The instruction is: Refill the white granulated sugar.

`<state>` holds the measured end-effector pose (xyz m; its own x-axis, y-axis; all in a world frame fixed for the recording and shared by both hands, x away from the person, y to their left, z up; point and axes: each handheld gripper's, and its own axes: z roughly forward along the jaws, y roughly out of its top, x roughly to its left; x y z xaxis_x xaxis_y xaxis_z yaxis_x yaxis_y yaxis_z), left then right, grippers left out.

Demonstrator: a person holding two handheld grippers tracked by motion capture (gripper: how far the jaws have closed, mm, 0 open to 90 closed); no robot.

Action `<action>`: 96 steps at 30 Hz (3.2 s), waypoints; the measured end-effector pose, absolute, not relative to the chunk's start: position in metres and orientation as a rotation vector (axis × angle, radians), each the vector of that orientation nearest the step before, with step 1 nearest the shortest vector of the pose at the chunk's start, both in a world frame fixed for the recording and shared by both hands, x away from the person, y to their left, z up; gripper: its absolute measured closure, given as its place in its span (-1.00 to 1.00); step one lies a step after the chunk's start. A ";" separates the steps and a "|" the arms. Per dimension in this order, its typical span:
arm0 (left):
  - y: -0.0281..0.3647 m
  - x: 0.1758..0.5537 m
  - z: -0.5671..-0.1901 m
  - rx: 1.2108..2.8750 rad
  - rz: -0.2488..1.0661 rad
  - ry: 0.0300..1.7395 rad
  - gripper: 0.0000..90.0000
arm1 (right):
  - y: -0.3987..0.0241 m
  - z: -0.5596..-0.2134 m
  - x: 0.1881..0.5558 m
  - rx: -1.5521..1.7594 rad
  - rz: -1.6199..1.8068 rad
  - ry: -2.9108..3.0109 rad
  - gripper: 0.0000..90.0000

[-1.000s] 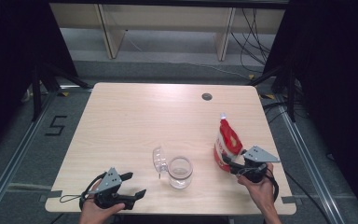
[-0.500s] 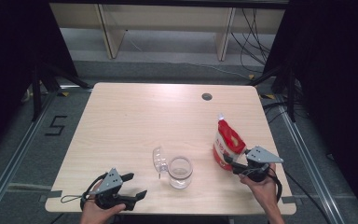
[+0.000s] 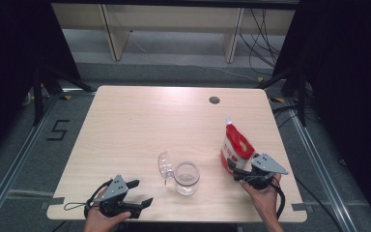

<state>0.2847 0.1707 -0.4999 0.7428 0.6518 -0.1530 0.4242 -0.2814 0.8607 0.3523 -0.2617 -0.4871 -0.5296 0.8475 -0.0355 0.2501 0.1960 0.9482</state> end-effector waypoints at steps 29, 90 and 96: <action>0.169 0.285 -0.501 1.928 0.268 0.815 -0.55 | -0.256 -0.494 0.370 0.947 1.474 1.822 -0.22; 0.170 0.286 -0.500 1.943 0.277 0.781 -0.53 | -0.259 -0.499 0.371 0.923 1.450 1.795 0.10; 0.170 0.286 -0.499 1.942 0.277 0.781 -0.52 | -0.254 -0.493 0.366 0.854 1.384 1.887 0.11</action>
